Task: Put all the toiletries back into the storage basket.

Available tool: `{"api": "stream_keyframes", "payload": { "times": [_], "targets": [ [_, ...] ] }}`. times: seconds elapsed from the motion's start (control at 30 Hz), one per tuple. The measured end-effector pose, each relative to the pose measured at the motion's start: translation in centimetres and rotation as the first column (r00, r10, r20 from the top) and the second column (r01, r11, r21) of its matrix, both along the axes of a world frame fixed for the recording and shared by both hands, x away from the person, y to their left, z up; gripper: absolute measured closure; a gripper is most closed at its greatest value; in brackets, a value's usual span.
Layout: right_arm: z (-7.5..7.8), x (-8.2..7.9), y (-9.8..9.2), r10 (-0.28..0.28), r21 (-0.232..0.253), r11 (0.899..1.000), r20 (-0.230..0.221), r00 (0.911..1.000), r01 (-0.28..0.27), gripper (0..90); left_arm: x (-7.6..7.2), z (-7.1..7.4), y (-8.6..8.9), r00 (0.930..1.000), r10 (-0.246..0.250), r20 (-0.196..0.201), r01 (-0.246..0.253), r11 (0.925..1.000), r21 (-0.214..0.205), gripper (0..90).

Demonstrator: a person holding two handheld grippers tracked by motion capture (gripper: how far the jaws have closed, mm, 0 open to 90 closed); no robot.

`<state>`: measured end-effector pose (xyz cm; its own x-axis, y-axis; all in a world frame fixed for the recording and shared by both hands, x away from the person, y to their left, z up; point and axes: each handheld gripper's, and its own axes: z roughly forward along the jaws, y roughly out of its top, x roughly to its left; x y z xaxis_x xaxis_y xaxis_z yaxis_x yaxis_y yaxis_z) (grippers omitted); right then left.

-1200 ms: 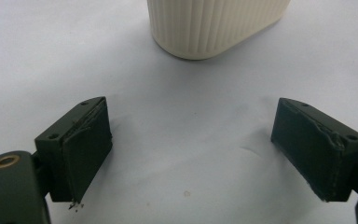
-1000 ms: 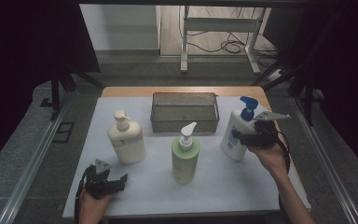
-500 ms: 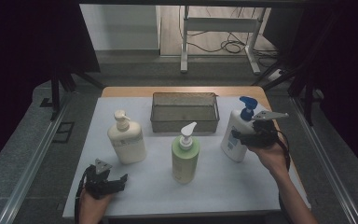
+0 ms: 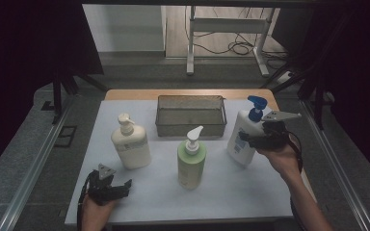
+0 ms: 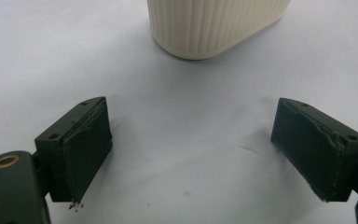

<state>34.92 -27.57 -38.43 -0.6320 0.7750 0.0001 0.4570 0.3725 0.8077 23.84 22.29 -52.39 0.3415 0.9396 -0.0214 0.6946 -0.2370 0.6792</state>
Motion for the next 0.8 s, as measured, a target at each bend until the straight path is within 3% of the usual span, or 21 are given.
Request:
{"api": "stream_keyframes", "payload": {
  "times": [0.4, 0.8],
  "targets": [
    [1.6, -0.1, 1.6, 0.045, -0.001, 0.999, 0.004, 0.9990, -0.045, 37.6, 0.0, 0.0, 0.0, 1.0000, 0.000, 0.000, 0.000, 1.0000, 0.000, 11.9],
    [2.6, 0.3, 2.5, 0.062, 0.029, 0.998, 0.000, 0.9981, -0.062, 37.6, 0.0, 0.0, 0.0, 1.0000, -0.001, 0.000, 0.001, 1.0000, 0.001, 12.0]
  ]
}}
